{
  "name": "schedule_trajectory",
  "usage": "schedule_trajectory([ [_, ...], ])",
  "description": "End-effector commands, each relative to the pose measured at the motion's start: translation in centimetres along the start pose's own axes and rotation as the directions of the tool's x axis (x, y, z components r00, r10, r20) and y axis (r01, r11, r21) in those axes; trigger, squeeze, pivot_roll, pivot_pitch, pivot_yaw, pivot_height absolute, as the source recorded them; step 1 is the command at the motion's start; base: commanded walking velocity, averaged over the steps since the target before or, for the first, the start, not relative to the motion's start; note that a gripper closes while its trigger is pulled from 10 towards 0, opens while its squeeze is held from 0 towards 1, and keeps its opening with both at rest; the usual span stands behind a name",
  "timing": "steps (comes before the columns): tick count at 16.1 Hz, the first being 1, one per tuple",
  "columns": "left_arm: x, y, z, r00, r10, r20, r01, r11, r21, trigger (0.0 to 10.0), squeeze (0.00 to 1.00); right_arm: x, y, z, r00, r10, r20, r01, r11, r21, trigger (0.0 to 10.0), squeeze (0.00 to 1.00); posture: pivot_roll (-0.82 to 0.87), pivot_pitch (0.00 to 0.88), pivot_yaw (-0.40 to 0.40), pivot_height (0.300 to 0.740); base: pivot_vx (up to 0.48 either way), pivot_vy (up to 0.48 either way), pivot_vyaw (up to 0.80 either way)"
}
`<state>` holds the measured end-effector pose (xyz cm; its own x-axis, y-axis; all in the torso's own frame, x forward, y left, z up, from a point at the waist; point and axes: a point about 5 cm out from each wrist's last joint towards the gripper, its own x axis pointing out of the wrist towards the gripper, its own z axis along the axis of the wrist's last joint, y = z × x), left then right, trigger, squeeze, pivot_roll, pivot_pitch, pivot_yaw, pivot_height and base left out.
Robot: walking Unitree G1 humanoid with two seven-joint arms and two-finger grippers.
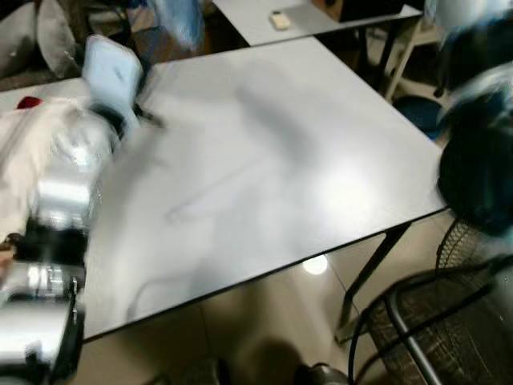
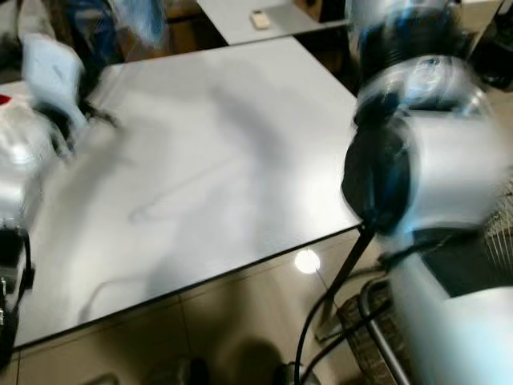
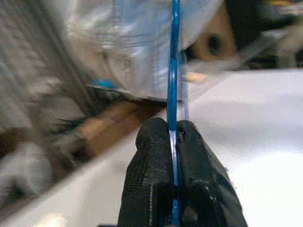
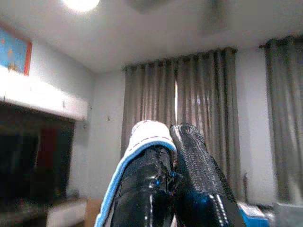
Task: Hang hanger
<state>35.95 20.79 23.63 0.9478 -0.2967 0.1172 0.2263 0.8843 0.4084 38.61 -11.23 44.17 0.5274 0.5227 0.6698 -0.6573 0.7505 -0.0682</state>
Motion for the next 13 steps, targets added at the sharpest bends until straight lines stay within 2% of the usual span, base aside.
schedule_trajectory([
  [1,-0.5,-1.9,-0.2,0.991,-0.131,0.006,0.131,0.991,-0.019,10.0,0.00,-0.7,0.3,-1.6,0.998,0.012,-0.056,-0.014,0.999,-0.035,10.0,0.00,-0.09,0.081,0.059,0.740,0.000,0.000,0.00],
  [2,-2.1,-3.9,-1.4,0.962,-0.272,-0.019,0.271,0.961,-0.054,10.0,0.00,-2.6,0.1,-4.8,0.987,-0.019,-0.160,0.011,0.998,-0.056,10.0,0.00,-0.09,0.087,0.066,0.740,0.000,0.000,0.00],
  [4,-7.1,-6.3,-3.9,0.871,-0.473,-0.131,0.461,0.880,-0.112,10.0,0.00,-7.3,0.4,-11.1,0.932,-0.106,-0.346,0.067,0.990,-0.123,10.0,0.00,-0.10,0.094,0.076,0.740,0.000,0.000,0.00],
  [5,-11.5,-8.1,-5.5,0.772,-0.599,-0.213,0.569,0.801,-0.187,10.0,0.00,-11.9,0.9,-15.8,0.859,-0.184,-0.477,0.126,0.981,-0.150,10.0,0.00,-0.08,0.099,0.070,0.740,0.000,0.000,0.00],
  [6,-12.7,-8.2,-5.7,0.753,-0.617,-0.228,0.581,0.786,-0.212,10.0,0.00,-13.4,0.8,-16.9,0.830,-0.224,-0.511,0.172,0.974,-0.148,10.0,0.00,-0.07,0.100,0.062,0.740,0.000,0.000,0.00],
  [8,-14.1,-8.2,-5.6,0.731,-0.641,-0.235,0.597,0.767,-0.235,10.0,0.00,-14.8,0.2,-17.7,0.789,-0.287,-0.544,0.254,0.958,-0.137,10.0,0.00,-0.06,0.103,0.056,0.740,0.000,0.000,0.00],
  [9,-15.3,-7.8,-4.9,0.701,-0.672,-0.237,0.629,0.740,-0.237,10.0,0.00,-14.9,-0.8,-17.1,0.770,-0.349,-0.534,0.324,0.935,-0.145,10.0,0.00,-0.05,0.101,0.056,0.740,0.000,0.000,0.00],
  [11,-16.3,-7.5,-4.2,0.670,-0.703,-0.237,0.659,0.711,-0.247,10.0,0.00,-14.4,-1.8,-16.1,0.761,-0.404,-0.508,0.370,0.913,-0.172,10.0,0.00,-0.05,0.096,0.061,0.740,0.000,0.000,0.00],
  [12,-16.9,-7.2,-3.8,0.650,-0.722,-0.237,0.673,0.692,-0.261,10.0,0.00,-14.0,-2.9,-15.2,0.752,-0.443,-0.487,0.401,0.895,-0.194,10.0,0.00,-0.05,0.092,0.065,0.740,0.000,0.000,0.00],
  [13,-17.2,-6.8,-3.7,0.646,-0.724,-0.241,0.674,0.689,-0.265,10.0,0.00,-13.9,-3.4,-14.8,0.747,-0.453,-0.487,0.407,0.891,-0.203,10.0,0.00,-0.05,0.089,0.063,0.740,0.000,0.000,0.00],
])
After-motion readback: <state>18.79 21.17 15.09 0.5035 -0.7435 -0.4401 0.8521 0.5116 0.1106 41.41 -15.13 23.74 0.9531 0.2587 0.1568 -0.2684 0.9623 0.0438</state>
